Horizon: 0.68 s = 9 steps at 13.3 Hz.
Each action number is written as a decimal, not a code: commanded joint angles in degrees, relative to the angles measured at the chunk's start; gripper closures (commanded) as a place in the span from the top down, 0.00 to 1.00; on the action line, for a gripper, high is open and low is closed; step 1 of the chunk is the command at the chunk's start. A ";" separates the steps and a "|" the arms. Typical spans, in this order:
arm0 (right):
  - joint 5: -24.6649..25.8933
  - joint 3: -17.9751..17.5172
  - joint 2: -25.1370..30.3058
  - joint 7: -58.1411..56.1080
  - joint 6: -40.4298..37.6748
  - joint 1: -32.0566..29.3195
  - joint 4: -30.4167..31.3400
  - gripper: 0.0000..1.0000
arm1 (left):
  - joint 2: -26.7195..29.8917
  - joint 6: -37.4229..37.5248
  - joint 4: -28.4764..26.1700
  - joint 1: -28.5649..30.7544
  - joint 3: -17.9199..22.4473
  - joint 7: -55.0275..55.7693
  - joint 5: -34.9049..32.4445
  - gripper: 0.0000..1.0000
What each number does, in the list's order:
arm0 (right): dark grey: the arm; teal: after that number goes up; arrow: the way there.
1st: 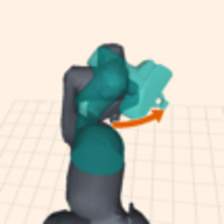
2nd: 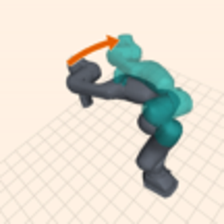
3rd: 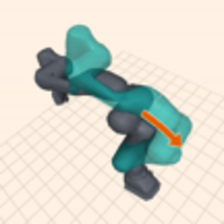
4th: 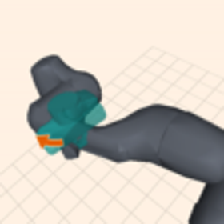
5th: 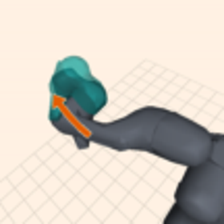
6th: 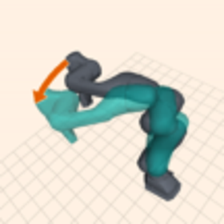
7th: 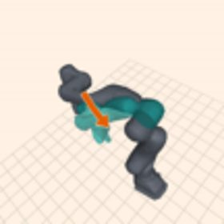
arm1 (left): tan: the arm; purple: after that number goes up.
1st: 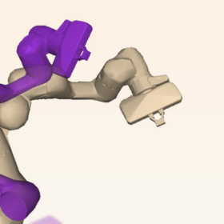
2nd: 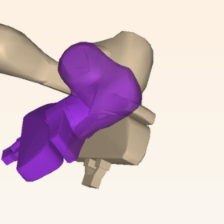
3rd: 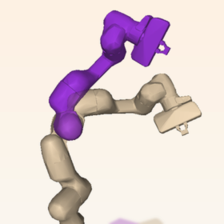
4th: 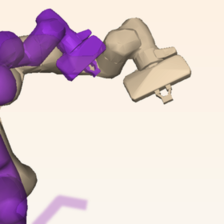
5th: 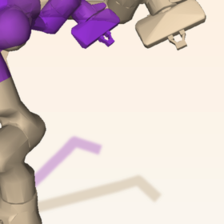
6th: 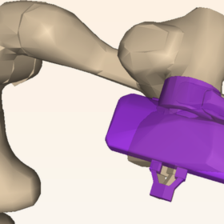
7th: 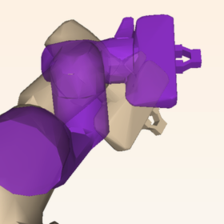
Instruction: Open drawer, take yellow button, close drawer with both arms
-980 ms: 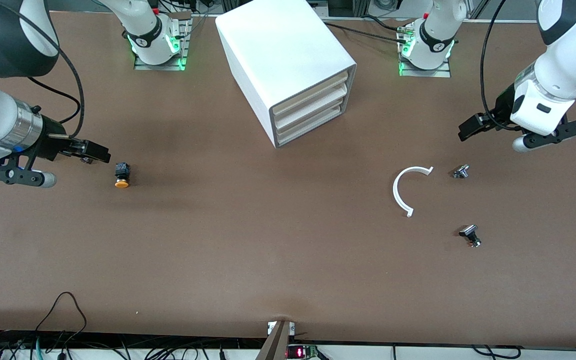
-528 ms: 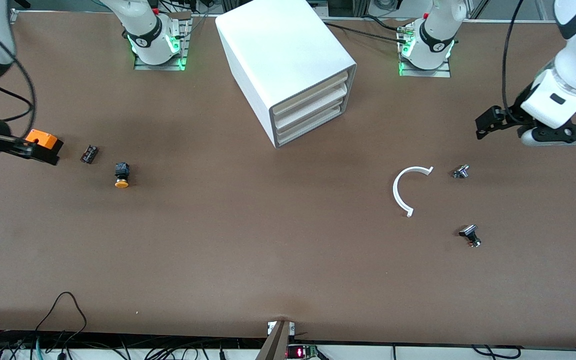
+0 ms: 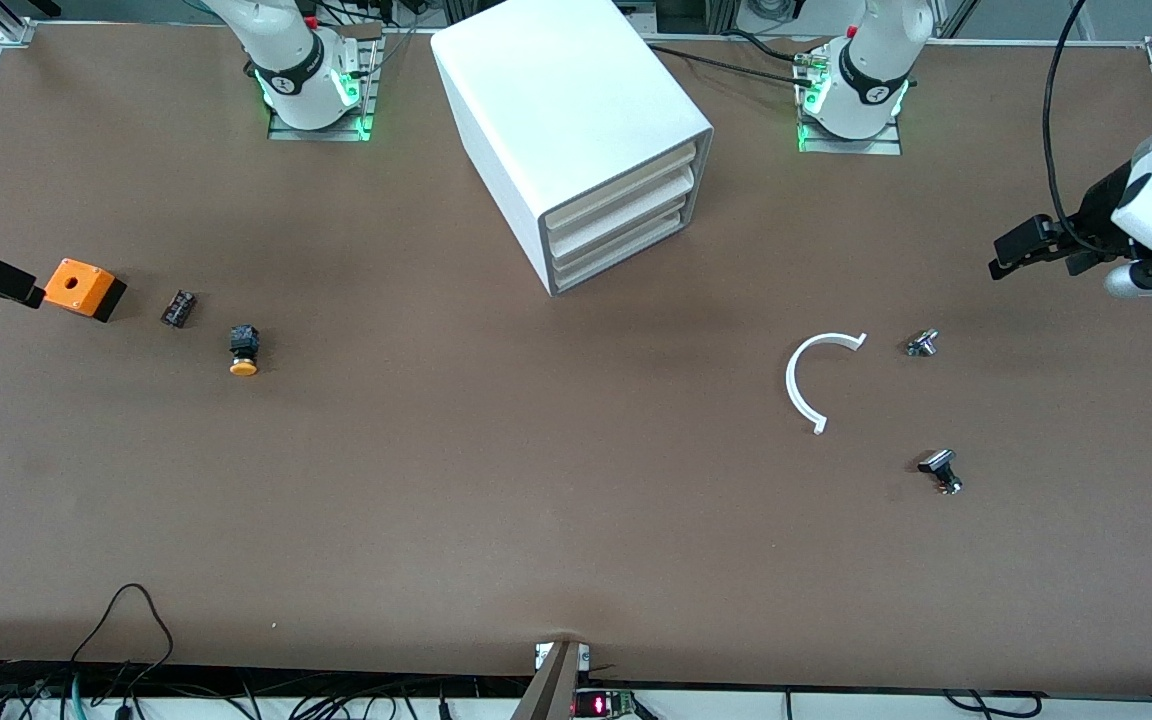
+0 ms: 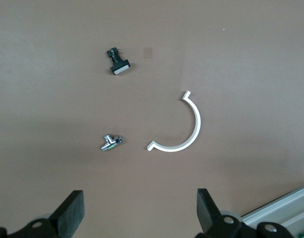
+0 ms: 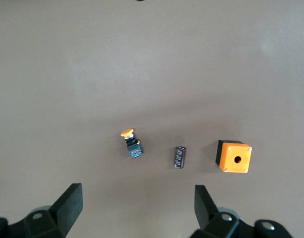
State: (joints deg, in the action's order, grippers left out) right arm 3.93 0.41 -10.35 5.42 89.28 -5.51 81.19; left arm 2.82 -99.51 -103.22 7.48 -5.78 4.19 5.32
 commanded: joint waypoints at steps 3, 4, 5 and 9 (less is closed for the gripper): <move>-2.17 -0.94 5.41 -3.49 3.08 -1.87 7.29 1.00 | -0.62 2.21 1.70 -0.71 1.03 0.47 1.71 1.00; -2.26 -0.94 6.56 -3.49 3.61 -1.79 8.89 1.00 | -0.62 4.66 2.75 -0.71 1.03 -0.05 1.71 1.00; -2.26 -0.94 7.01 -3.75 3.36 -1.70 9.25 1.00 | -0.62 4.59 3.11 -0.80 0.86 -0.32 1.71 1.00; -2.61 -0.32 6.92 -6.57 3.00 -0.03 8.99 1.00 | -0.80 3.72 3.72 -1.15 0.24 -5.92 -1.45 1.00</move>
State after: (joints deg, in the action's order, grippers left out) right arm 2.29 -0.03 -4.78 0.28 91.28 -5.86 88.40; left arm 2.56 -96.52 -101.20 6.63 -5.80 2.52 5.44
